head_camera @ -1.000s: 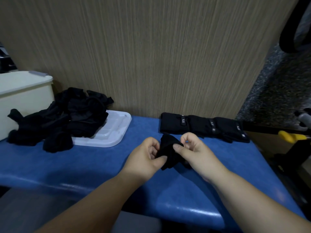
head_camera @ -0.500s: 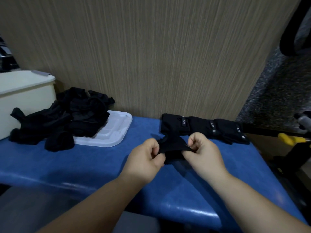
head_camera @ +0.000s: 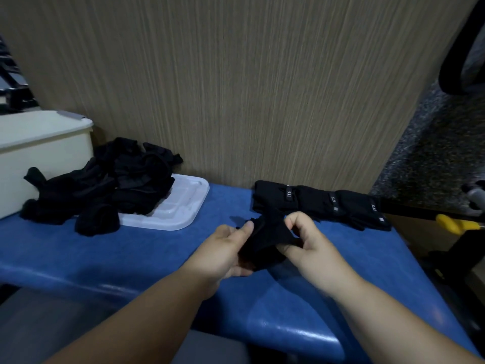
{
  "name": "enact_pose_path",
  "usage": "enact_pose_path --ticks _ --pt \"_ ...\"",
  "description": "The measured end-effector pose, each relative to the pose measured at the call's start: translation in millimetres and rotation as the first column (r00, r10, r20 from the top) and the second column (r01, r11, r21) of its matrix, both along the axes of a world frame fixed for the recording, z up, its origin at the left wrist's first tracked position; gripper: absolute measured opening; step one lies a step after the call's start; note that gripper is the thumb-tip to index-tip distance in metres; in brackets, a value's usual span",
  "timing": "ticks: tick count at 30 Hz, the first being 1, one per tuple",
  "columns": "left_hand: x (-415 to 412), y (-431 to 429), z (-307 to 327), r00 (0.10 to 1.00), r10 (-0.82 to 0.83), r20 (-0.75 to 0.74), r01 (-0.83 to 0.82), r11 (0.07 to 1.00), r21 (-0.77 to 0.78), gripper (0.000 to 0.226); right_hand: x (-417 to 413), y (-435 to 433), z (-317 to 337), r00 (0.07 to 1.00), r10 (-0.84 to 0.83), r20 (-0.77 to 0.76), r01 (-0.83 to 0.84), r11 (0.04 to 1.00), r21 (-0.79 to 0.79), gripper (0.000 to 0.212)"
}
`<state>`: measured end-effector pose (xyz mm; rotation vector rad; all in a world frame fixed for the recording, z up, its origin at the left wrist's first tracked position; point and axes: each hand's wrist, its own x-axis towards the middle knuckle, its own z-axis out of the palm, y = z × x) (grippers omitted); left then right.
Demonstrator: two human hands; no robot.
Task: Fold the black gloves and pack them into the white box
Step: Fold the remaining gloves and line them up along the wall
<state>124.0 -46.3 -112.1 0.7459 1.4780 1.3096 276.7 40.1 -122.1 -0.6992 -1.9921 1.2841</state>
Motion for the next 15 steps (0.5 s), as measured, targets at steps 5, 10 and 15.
enact_pose_path --ticks 5,10,15 --pt "3 4 -4 0.988 0.139 -0.069 -0.131 0.985 0.115 0.025 6 -3 5 0.979 0.174 -0.102 -0.196 0.939 -0.281 0.044" --pt "3 9 -12 0.951 0.163 -0.263 -0.101 0.967 0.234 0.04 -1 -11 12 0.998 0.003 -0.07 -0.035 0.885 -0.463 0.057" --pt "11 9 -15 0.986 0.088 -0.144 -0.053 0.971 0.233 0.042 -3 -10 9 0.993 -0.112 -0.028 0.078 0.83 -0.553 0.016"
